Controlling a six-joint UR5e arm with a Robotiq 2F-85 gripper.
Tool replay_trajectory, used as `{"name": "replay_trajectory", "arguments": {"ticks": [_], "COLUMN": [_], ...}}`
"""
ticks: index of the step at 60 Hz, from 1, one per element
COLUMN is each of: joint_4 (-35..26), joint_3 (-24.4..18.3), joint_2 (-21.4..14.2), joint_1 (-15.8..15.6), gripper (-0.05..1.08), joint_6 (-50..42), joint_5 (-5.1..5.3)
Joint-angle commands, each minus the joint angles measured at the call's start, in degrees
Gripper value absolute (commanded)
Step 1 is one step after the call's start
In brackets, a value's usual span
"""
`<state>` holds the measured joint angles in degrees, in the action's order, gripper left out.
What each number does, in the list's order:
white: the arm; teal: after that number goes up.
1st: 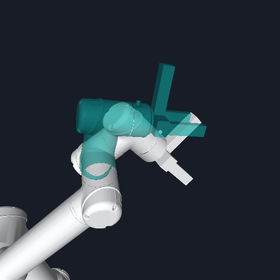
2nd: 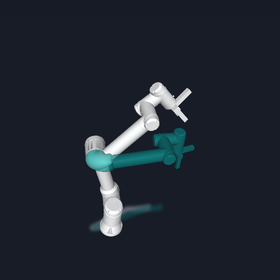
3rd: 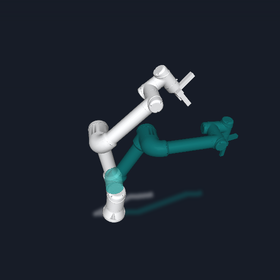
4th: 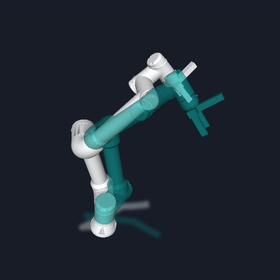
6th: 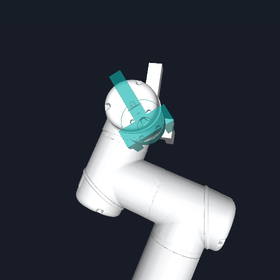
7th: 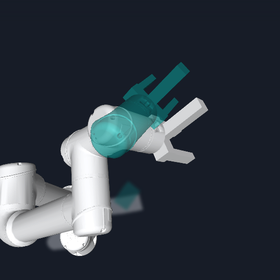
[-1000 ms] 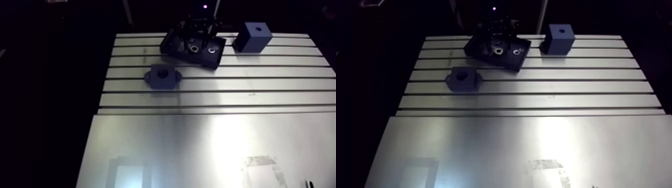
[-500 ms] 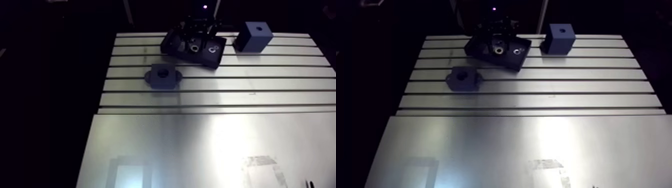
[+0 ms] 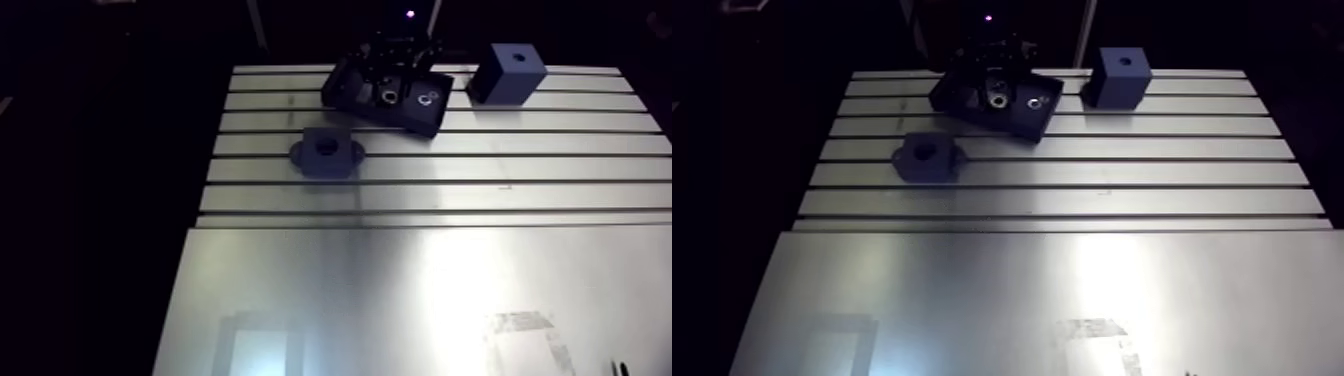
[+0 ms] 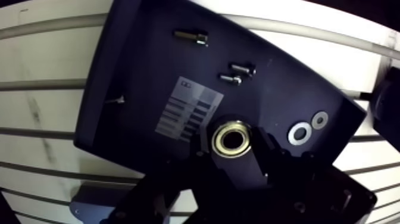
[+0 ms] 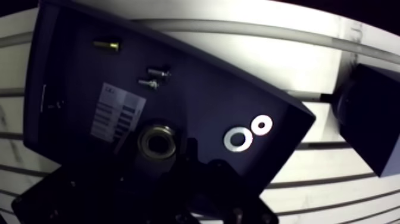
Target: Pick up the bearing and press it into the housing until flush.
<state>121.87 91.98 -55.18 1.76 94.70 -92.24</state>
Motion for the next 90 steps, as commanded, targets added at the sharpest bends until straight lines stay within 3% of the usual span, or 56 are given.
{"name": "replay_trajectory", "arguments": {"ticks": [1,34,51,75,90], "joint_4": [0.0,0.0,-2.2,-3.3,-2.7], "joint_3": [0.0,0.0,0.2,7.4,10.8], "joint_2": [0.0,-0.9,-5.8,-14.3,-15.2], "joint_1": [0.0,-0.1,-0.1,-3.1,-5.7], "gripper": [0.52,0.58,0.59,0.61,0.62], "joint_6": [0.1,0.1,0.1,0.1,0.0], "joint_5": [0.00,0.00,-0.09,0.01,0.51]}}
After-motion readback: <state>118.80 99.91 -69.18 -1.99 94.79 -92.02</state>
